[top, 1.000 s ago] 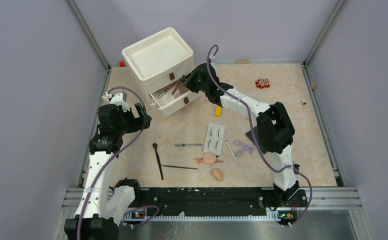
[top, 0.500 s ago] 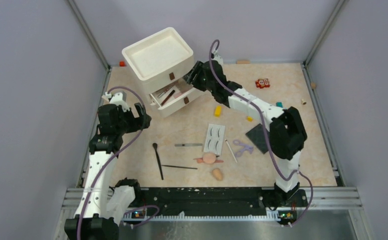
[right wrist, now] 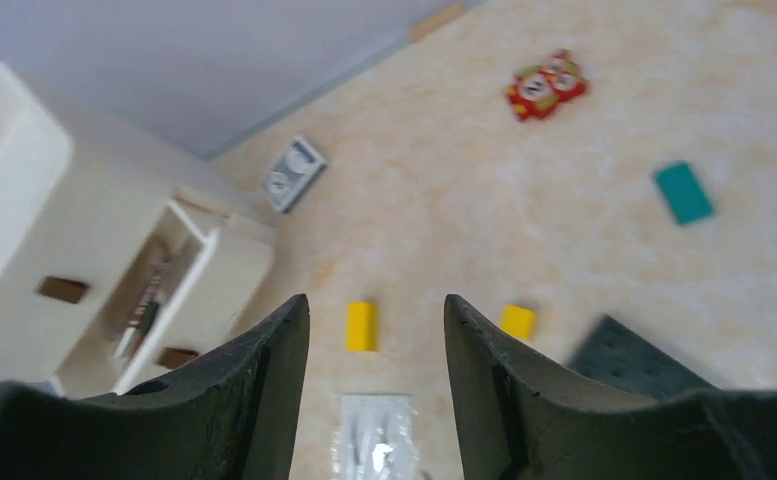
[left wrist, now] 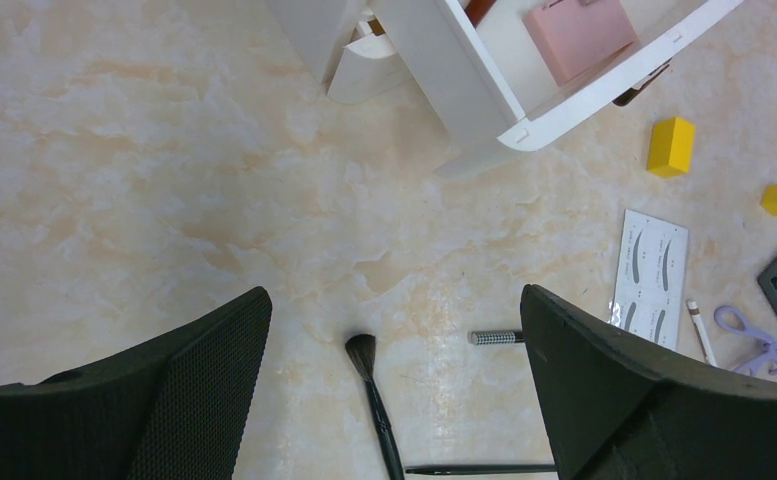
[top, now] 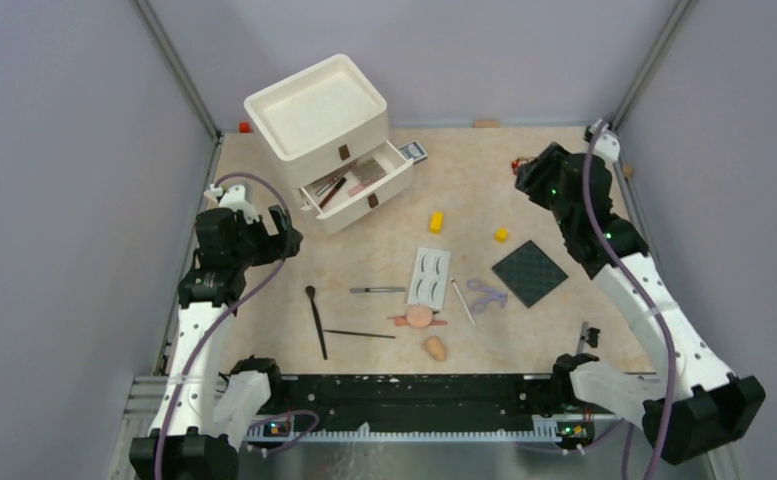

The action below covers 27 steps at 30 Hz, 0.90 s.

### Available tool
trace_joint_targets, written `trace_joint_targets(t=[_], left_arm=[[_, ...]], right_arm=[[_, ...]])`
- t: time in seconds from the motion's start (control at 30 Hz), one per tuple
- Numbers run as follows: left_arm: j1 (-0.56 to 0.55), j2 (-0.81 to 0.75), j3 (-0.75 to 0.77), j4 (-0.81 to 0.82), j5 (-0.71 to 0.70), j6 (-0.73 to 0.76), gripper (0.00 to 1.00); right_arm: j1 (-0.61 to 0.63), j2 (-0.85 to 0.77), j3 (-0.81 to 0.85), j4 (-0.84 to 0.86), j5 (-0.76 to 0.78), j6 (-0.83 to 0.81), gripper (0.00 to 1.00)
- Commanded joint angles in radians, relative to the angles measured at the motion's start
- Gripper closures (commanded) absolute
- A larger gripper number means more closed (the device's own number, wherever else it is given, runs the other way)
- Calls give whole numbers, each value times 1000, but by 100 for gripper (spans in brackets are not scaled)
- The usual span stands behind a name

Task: Organize the makeup
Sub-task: Close the drawer in the storage box.

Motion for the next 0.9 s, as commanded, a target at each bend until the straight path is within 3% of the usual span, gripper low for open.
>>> trace_joint_targets(t=[0.0,0.13,0.3,0.47,0.63,0.7,0.87], left_arm=[[9,-2,10,31,-7,4,1],[10,7,11,33,-3,6,1],[11,14,30,23,-3,7,1],[11,3,99,-1,-11,-14,1],[10,21,177,11,-3,-61,1],[10,44,199,20,-7,-75,1],[9,108,255,41,-39,-84,1]], right_arm=[[-95,-176,-110,-222,89,-58,48],[-105,-276,-177,-324,167,-82,48],[-106,-307,-224,-337,142,-98,48],[-105,-290,-222,-280,34,-107,48],[-101,-203,-234,-127,-246,-134,49],[-54,-148,-226,-81,-283,-122,50],[170,23,-147,-34,-149,-136,50]])
